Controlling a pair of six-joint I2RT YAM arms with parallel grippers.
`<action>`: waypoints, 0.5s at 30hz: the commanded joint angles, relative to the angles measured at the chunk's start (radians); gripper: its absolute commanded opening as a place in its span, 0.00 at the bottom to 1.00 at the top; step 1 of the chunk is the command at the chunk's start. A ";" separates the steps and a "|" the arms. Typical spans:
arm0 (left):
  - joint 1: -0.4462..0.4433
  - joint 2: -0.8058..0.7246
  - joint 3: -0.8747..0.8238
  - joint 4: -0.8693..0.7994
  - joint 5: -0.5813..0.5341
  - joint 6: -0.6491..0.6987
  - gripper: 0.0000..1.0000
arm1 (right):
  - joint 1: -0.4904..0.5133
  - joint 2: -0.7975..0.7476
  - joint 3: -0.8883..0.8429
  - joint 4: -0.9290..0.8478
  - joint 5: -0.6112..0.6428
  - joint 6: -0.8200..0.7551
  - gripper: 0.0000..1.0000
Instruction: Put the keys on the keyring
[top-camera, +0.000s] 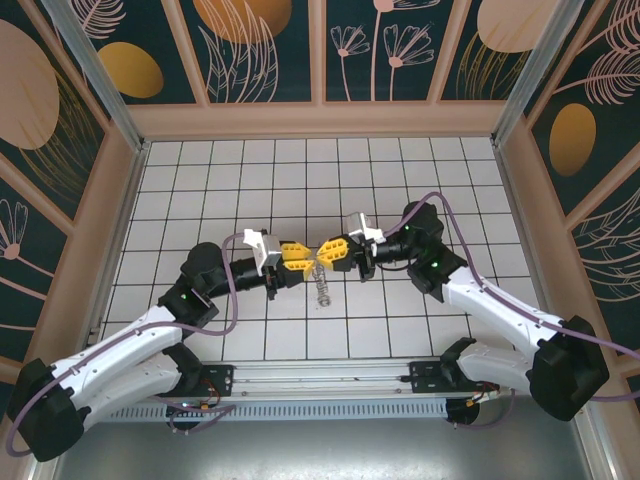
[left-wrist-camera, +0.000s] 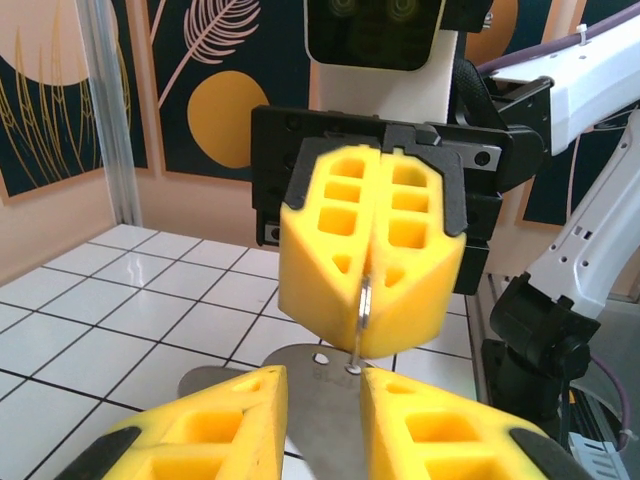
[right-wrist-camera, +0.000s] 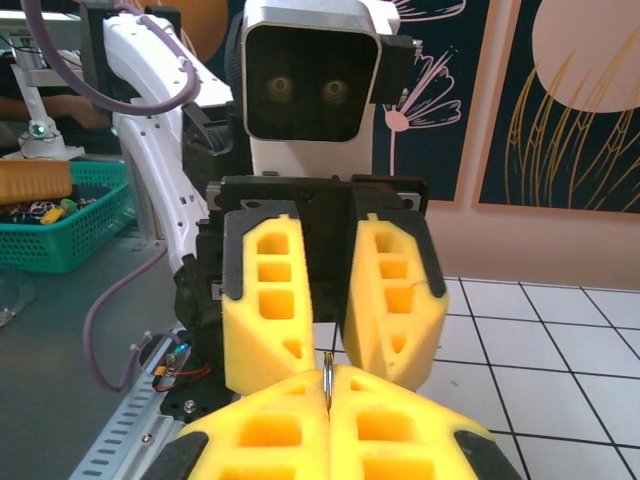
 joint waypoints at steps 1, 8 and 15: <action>-0.006 0.007 0.032 0.009 0.000 0.032 0.25 | 0.007 0.006 -0.013 0.081 -0.030 0.032 0.00; -0.006 0.038 0.032 0.042 0.010 0.034 0.23 | 0.012 0.022 -0.022 0.089 -0.029 0.033 0.00; -0.006 0.054 0.034 0.064 0.019 0.035 0.17 | 0.013 0.039 -0.023 0.078 -0.021 0.022 0.00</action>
